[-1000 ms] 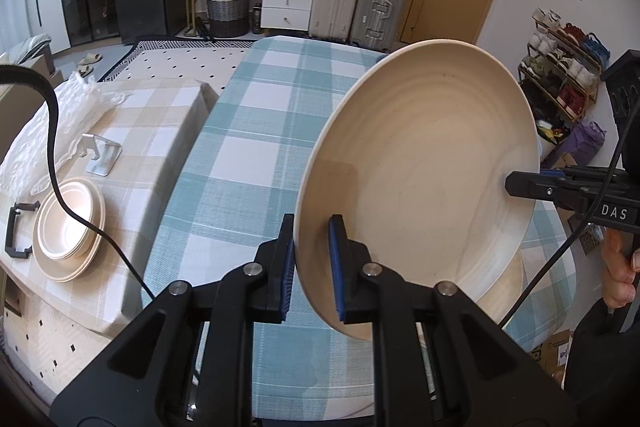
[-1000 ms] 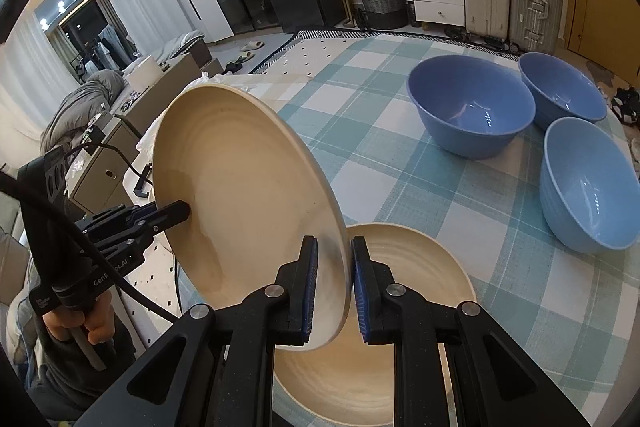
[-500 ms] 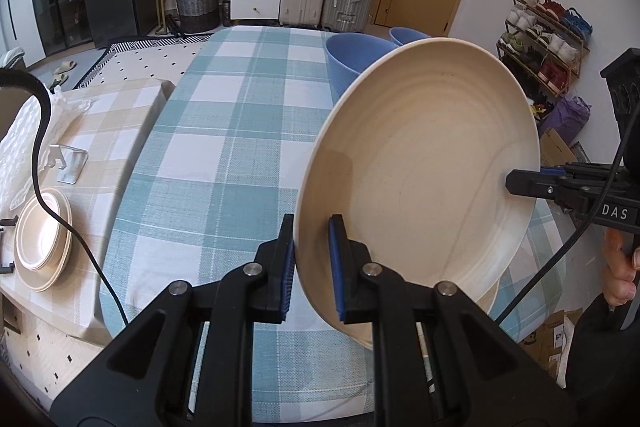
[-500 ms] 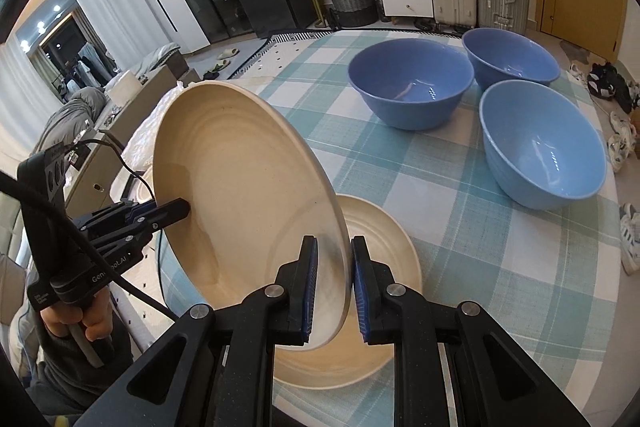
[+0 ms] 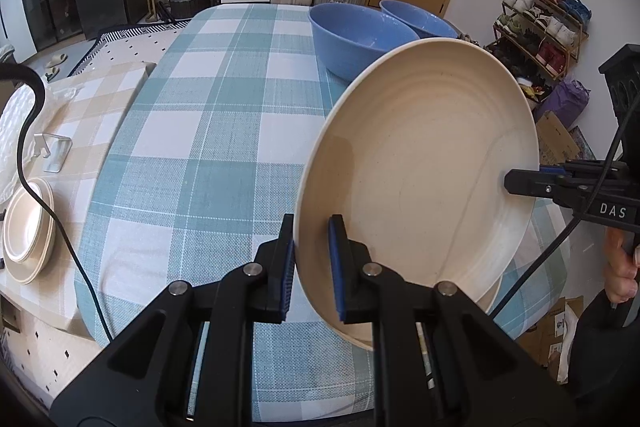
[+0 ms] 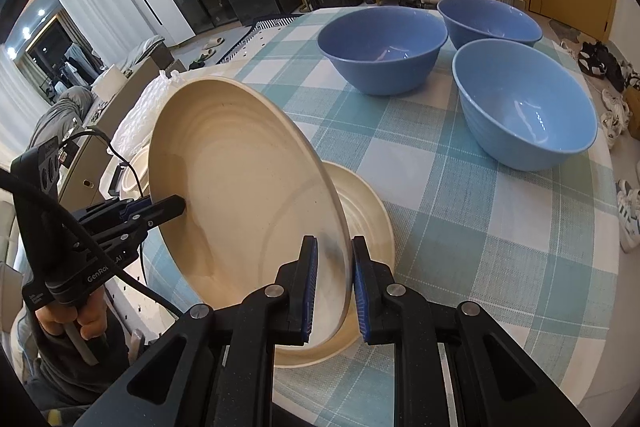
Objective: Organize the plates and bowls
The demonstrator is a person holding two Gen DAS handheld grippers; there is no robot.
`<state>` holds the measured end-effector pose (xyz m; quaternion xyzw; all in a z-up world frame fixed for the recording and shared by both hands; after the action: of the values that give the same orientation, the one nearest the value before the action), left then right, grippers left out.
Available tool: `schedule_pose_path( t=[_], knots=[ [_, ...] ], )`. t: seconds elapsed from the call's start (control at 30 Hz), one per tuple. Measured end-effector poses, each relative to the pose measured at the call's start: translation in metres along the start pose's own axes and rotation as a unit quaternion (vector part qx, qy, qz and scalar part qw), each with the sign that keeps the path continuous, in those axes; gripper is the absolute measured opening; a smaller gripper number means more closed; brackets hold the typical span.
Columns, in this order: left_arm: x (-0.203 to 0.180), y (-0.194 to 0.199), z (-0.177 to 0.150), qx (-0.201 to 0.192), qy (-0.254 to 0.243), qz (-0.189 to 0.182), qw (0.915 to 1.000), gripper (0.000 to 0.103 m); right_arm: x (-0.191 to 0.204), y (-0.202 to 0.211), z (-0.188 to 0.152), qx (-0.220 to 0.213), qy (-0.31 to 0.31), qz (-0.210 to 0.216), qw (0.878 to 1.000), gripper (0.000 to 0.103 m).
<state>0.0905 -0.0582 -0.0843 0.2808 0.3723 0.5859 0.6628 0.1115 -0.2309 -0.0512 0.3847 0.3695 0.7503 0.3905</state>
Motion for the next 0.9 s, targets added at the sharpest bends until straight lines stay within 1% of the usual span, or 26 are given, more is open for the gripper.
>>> schedule_pose_path(
  t=[0.1, 0.23, 0.5, 0.6, 0.7, 0.8, 0.9],
  knots=[
    [0.001, -0.010, -0.004, 0.011, 0.003, -0.003, 0.9999, 0.012, -0.003, -0.007, -0.003, 0.009, -0.001, -0.004, 1.000, 0.017],
    [0.003, -0.022, -0.011, 0.023, 0.010, -0.006, 0.9997, 0.013, -0.005, -0.015, -0.005, 0.016, 0.005, -0.021, 1.000, 0.017],
    [0.003, -0.032, -0.013, 0.025, 0.007, -0.001, 0.9997, 0.013, -0.009, -0.026, -0.007, 0.022, 0.011, -0.047, 0.999, 0.017],
    [0.003, -0.038, -0.014, 0.029, 0.008, 0.002, 0.9995, 0.013, -0.012, -0.032, -0.008, 0.027, 0.024, -0.074, 0.997, 0.017],
    [0.005, -0.044, -0.016, 0.033, 0.010, 0.003, 0.9994, 0.013, -0.011, -0.036, -0.010, 0.029, 0.034, -0.091, 0.995, 0.019],
    [0.007, -0.050, -0.018, 0.037, 0.009, 0.009, 0.9992, 0.013, -0.011, -0.040, -0.013, 0.035, 0.039, -0.098, 0.994, 0.019],
    [0.007, -0.052, -0.018, 0.030, 0.004, 0.019, 0.9994, 0.013, -0.011, -0.044, -0.013, 0.033, 0.046, -0.106, 0.993, 0.020]
  ],
)
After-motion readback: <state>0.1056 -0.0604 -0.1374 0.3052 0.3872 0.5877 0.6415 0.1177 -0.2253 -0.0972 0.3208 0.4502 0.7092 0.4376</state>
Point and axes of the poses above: each gripper's, at about its wrist camera, not at the fingertips, and y roughly against the way its jaws point, x to its left, z to its top, the point moved 9 cm from there along -y, roughly the way its jaws point, and after that the axes turned 2 degrees about y, right-handed, at the moved point
